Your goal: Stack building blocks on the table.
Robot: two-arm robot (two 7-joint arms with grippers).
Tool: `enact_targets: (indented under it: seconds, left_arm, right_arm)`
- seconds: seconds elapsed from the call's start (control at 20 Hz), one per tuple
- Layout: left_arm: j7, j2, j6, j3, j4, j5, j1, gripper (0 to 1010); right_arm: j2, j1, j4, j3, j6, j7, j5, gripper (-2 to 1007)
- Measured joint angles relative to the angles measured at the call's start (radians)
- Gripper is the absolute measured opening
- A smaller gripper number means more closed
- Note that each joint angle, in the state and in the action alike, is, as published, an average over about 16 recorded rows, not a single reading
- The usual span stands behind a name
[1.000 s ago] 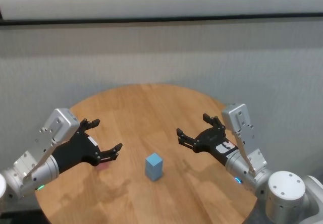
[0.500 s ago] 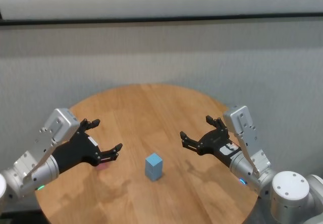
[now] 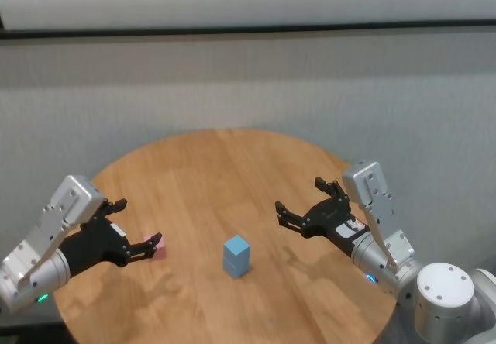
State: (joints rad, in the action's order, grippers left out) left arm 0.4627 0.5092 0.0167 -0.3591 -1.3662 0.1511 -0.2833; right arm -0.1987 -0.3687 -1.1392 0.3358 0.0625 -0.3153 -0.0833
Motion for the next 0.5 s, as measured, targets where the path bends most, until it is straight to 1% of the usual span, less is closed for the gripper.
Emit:
enact_targets:
  seconds: [0.2, 0.5]
  left_arm:
    - [-0.022, -0.01, -0.038, 0.01, -0.005, -0.005, 0.012, 1002]
    - [-0.057, -0.035, -0.097, 0.021, -0.021, -0.016, 0.032, 1002]
  right_arm:
    - [0.001, 0.0, 0.0, 0.0, 0.0, 0.0, -0.001, 1003]
    - [0.002, 0.001, 0.0, -0.001, 0.001, 0.0, -0.003, 1003]
